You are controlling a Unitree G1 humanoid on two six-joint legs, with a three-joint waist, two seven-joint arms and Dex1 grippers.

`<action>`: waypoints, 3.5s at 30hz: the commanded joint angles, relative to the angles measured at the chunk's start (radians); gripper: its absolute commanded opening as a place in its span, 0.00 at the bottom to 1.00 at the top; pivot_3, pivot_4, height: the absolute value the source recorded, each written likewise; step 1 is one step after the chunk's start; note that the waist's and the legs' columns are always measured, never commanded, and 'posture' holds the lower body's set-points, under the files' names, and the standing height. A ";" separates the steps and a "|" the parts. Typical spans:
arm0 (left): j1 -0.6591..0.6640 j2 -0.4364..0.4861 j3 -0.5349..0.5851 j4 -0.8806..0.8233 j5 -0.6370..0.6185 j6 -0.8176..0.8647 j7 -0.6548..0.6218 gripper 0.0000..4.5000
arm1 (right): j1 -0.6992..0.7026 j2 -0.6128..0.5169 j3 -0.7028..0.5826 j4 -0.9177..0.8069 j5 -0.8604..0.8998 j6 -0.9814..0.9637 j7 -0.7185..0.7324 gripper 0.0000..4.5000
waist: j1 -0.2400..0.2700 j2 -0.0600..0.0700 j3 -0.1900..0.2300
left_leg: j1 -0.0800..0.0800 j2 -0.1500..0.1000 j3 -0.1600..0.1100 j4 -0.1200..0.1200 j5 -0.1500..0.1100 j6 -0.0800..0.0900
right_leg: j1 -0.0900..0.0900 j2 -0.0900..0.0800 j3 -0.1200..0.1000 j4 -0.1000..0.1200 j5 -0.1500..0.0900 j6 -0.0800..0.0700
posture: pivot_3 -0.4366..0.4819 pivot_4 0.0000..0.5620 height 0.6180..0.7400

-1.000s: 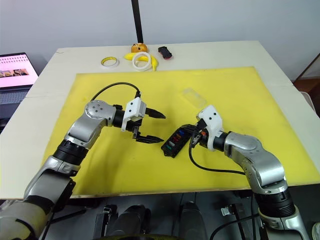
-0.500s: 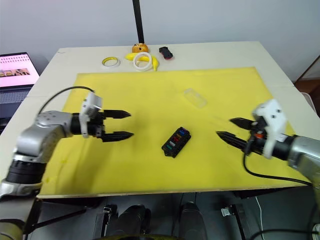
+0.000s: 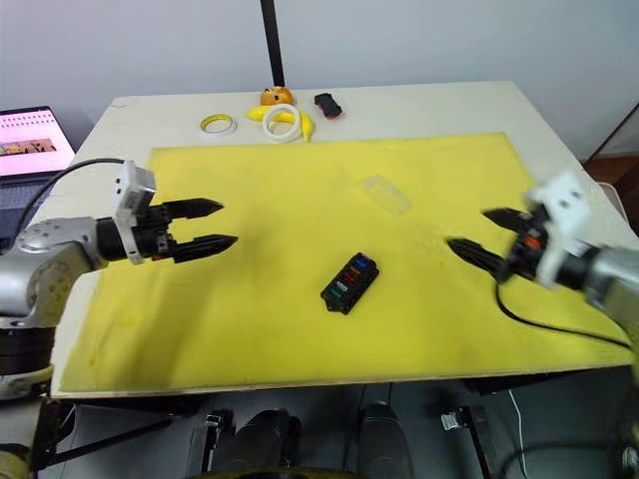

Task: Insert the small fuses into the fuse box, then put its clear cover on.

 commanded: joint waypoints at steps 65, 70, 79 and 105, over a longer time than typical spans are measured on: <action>0.264 -0.339 -0.503 -0.487 0.145 0.178 0.650 1.00 | -0.156 0.190 0.098 -0.053 -0.227 0.129 -0.145 0.38 | 0.023 0.001 0.000 | -0.001 -0.001 0.003 0.000 0.000 0.000 | -0.002 0.000 0.005 0.000 0.000 0.000 | 0.48 0.27 1.00; 0.236 -0.368 -0.534 -0.463 0.192 0.197 0.689 1.00 | -0.159 0.185 0.084 -0.071 -0.202 0.152 -0.167 0.38 | 0.025 0.001 0.000 | -0.001 -0.001 0.004 0.000 0.000 0.000 | -0.002 0.000 0.005 0.000 0.000 0.000 | 0.48 0.27 1.00; 0.234 -0.383 -0.580 -0.367 0.237 0.177 0.670 1.00 | -0.152 0.180 0.076 -0.089 -0.170 0.175 -0.191 0.38 | 0.025 0.001 0.000 | -0.001 -0.001 0.004 0.000 0.000 0.000 | -0.002 0.000 0.005 0.000 0.000 0.000 | 0.48 0.27 1.00; 0.113 -0.298 -0.568 -0.211 0.318 -0.012 0.437 0.56 | -0.085 0.086 0.022 -0.165 -0.070 0.170 -0.142 0.38 | 0.026 0.001 0.000 | 0.000 -0.001 0.003 0.001 0.000 0.000 | -0.001 0.000 0.004 0.000 0.000 0.000 | 0.48 0.27 1.00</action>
